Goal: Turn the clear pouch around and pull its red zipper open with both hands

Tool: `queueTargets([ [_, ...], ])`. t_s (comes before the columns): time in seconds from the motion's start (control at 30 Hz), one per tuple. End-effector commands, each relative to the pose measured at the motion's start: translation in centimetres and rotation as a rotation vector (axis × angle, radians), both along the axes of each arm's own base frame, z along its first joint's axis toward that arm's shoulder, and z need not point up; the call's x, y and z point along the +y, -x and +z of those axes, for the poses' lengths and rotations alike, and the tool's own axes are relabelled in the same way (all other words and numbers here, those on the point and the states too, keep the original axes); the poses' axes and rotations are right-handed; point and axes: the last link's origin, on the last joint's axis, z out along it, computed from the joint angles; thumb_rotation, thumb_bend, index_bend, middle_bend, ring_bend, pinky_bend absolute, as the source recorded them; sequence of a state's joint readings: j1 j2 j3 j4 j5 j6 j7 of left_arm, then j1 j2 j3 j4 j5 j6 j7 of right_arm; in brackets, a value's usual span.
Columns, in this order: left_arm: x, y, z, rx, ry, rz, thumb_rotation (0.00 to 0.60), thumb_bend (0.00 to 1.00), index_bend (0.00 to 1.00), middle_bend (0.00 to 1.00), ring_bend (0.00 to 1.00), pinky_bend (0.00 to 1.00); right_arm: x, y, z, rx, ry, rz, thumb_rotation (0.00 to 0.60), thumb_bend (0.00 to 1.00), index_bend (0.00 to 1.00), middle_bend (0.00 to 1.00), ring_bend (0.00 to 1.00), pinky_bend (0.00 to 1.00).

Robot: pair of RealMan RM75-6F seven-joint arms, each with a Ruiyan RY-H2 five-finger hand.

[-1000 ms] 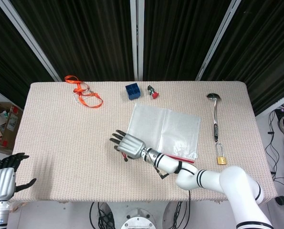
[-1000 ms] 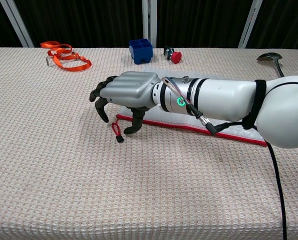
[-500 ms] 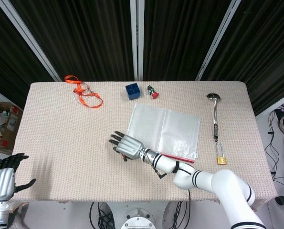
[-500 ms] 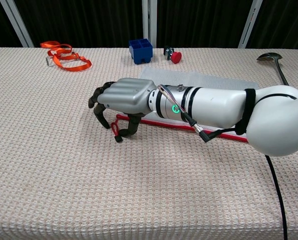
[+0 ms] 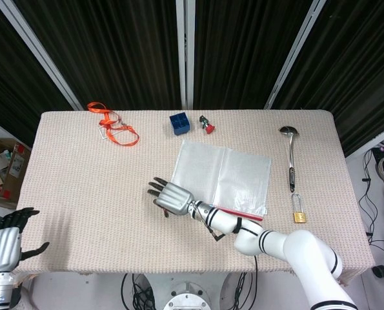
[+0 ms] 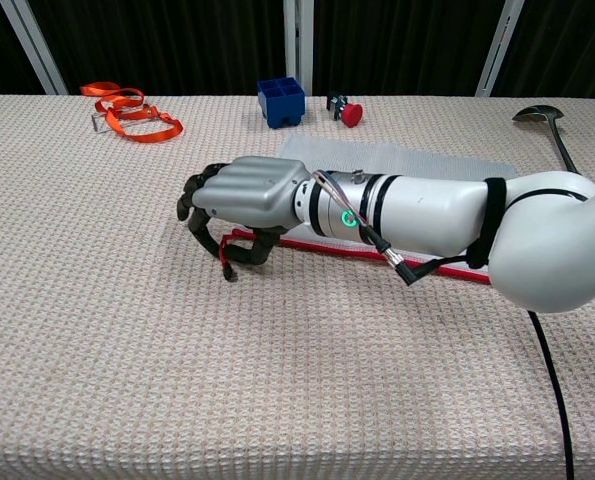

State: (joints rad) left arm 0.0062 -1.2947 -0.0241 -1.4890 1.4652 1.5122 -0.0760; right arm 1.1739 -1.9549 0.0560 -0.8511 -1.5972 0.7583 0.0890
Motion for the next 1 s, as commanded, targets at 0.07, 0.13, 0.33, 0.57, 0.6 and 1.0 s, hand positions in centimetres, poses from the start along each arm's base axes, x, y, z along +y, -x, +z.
queueTargets([
  [0.07, 0.1, 0.0, 0.0, 0.000, 0.004, -0.002, 0.600, 0.02, 0.24, 0.18, 0.15, 0.16, 0.0, -0.2, 0.2, -0.002, 0.003, 0.015, 0.600, 0.50, 0.58, 0.15, 0.00, 0.00],
  [0.13, 0.3, -0.1, -0.1, -0.003, 0.006, -0.006, 0.600, 0.02, 0.24, 0.18, 0.15, 0.16, 0.1, -0.3, 0.4, -0.016, 0.005, 0.024, 0.600, 0.53, 0.60, 0.16, 0.00, 0.00],
  [0.33, 1.5, -0.6, -0.4, -0.052, 0.022, -0.046, 0.600, 0.02, 0.23, 0.18, 0.15, 0.16, 0.5, -1.2, 2.5, -0.130, 0.030, 0.066, 0.600, 0.54, 0.69, 0.20, 0.00, 0.00],
  [0.57, 6.0, -2.7, -2.0, -0.245, 0.099, -0.177, 0.600, 0.02, 0.23, 0.18, 0.15, 0.16, 1.1, -3.1, 7.0, -0.333, 0.031, 0.112, 0.600, 0.53, 0.76, 0.21, 0.00, 0.00],
  [0.6, 7.1, -3.3, -2.3, -0.280, 0.115, -0.208, 0.600, 0.02, 0.23, 0.18, 0.15, 0.16, 1.2, -3.5, 7.7, -0.360, 0.029, 0.123, 0.600, 0.53, 0.77, 0.21, 0.00, 0.00],
  [1.0, 15.9, -10.5, -5.4, -0.480, 0.303, -0.482, 0.600, 0.02, 0.25, 0.16, 0.15, 0.16, 2.4, -7.5, 9.7, -0.406, -0.017, 0.195, 0.600, 0.52, 0.79, 0.18, 0.00, 0.00],
])
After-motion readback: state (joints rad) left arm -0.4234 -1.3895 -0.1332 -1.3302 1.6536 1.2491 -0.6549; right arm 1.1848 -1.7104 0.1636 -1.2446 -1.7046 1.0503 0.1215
